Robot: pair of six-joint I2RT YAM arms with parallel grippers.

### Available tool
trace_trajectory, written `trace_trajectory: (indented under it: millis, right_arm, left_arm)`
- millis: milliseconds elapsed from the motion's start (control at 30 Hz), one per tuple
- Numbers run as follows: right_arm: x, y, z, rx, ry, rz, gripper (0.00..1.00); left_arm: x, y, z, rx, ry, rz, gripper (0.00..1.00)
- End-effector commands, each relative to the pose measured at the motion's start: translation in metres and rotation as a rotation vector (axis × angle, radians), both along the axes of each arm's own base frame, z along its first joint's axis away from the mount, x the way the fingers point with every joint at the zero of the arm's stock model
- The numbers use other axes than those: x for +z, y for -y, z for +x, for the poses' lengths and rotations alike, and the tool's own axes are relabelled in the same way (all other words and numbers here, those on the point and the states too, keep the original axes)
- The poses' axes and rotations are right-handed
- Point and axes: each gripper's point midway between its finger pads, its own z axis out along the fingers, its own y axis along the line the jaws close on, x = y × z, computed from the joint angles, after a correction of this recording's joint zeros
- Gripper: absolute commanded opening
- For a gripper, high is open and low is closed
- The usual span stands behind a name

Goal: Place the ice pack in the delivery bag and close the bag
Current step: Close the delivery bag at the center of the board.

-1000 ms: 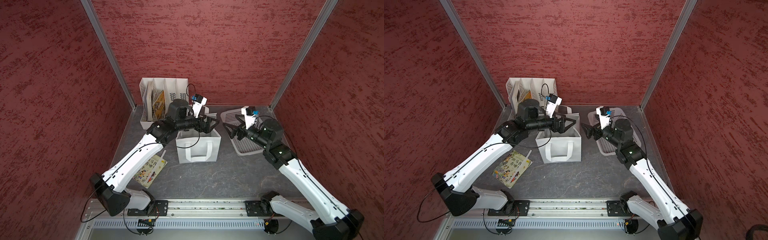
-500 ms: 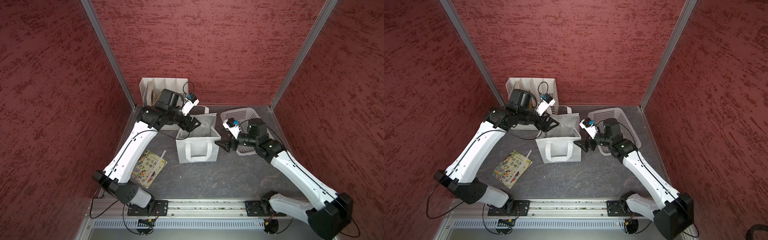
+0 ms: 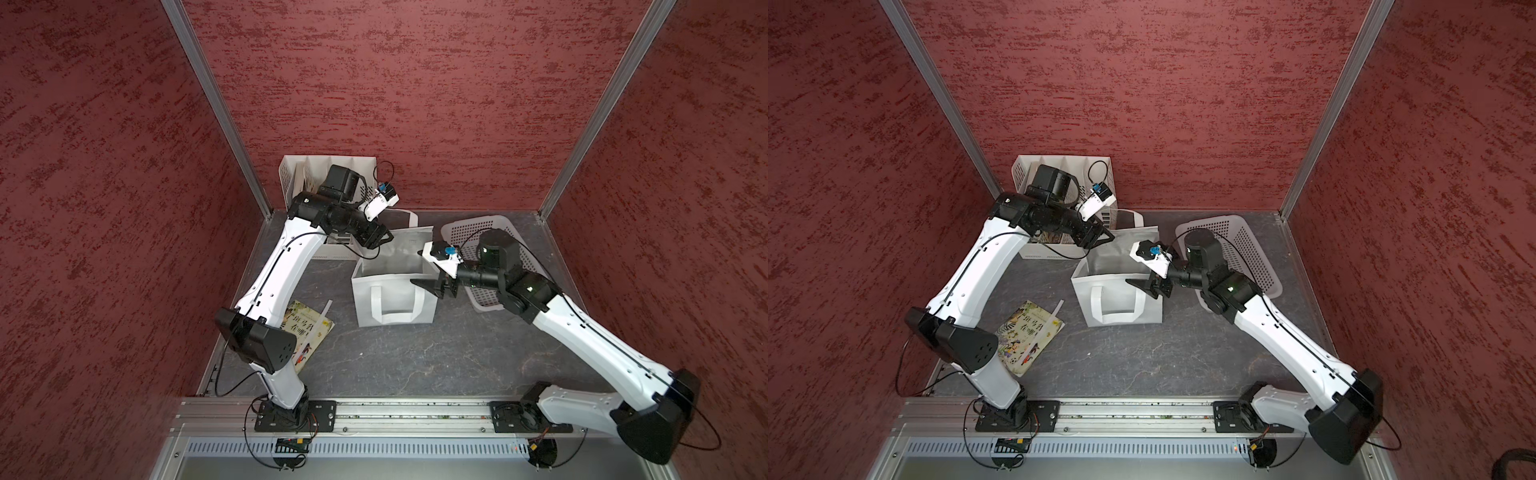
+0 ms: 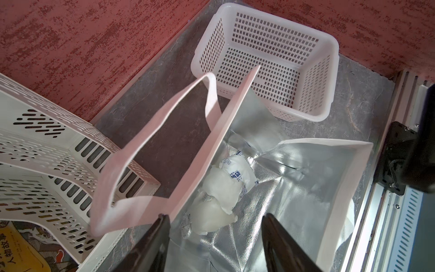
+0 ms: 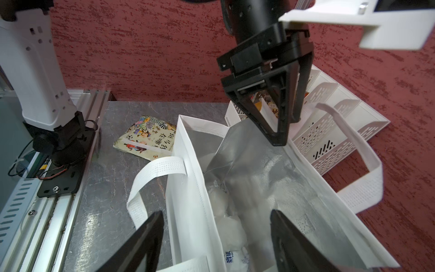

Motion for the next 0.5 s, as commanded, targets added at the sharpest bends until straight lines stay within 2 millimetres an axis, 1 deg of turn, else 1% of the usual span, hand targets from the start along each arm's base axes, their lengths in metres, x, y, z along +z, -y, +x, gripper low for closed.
trace_trajectory:
  millis: [0, 133, 167, 300, 467]
  right_arm:
    - [-0.005, -0.005, 0.007, -0.011, -0.012, -0.018, 0.73]
    - [-0.003, -0.009, 0.011, -0.009, -0.011, -0.005, 0.73]
    - [-0.005, -0.010, 0.011, -0.007, -0.019, -0.009, 0.73]
    - [-0.017, -0.012, 0.015, -0.015, -0.058, -0.042, 0.71]
    - [-0.025, -0.012, 0.018, -0.026, -0.085, -0.072, 0.69]
  left_arm:
    - [0.003, 0.005, 0.002, -0.057, 0.009, -0.037, 0.63]
    - [-0.001, 0.009, 0.008, -0.080, 0.013, -0.047, 0.60]
    - [-0.002, 0.008, 0.011, -0.080, 0.020, -0.043, 0.60]
    - [-0.008, 0.007, 0.021, -0.091, 0.046, -0.011, 0.54]
    - [-0.020, 0.005, 0.027, -0.096, 0.032, 0.022, 0.49]
